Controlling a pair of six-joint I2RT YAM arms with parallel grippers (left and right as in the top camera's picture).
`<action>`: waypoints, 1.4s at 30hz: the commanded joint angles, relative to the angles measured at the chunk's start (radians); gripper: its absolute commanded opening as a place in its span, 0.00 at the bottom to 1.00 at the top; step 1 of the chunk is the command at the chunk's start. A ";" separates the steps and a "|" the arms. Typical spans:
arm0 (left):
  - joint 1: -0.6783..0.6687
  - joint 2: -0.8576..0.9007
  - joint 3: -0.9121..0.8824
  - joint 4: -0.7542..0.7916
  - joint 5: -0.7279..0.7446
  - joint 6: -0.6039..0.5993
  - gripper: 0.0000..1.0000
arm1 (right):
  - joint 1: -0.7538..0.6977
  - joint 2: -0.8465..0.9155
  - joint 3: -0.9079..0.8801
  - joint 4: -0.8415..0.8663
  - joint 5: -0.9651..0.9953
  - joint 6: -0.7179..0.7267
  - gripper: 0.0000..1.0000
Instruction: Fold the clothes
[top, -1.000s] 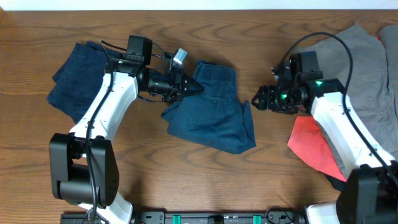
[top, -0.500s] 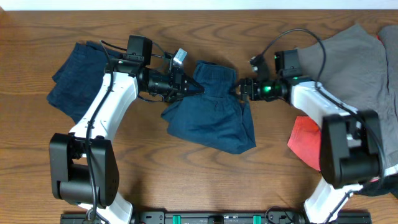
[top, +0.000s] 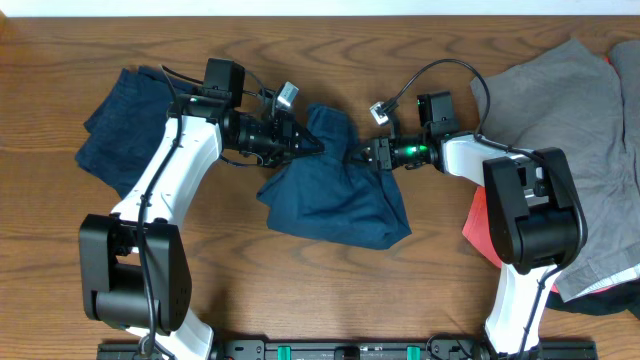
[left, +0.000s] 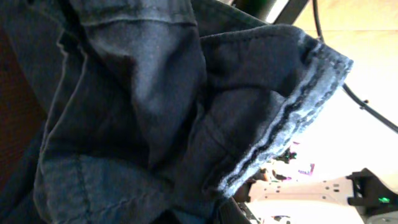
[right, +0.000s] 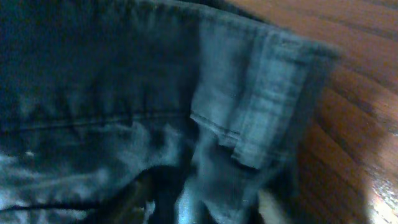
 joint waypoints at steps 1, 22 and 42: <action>0.002 -0.015 -0.002 -0.005 -0.011 0.017 0.07 | -0.009 0.011 0.007 0.018 -0.110 0.003 0.17; 0.002 -0.015 0.016 0.259 -0.210 0.011 0.06 | -0.070 -0.306 0.010 0.429 -0.332 0.337 0.09; 0.004 -0.018 0.022 0.271 -0.060 0.043 0.06 | -0.089 -0.473 0.009 -0.320 0.277 0.099 0.27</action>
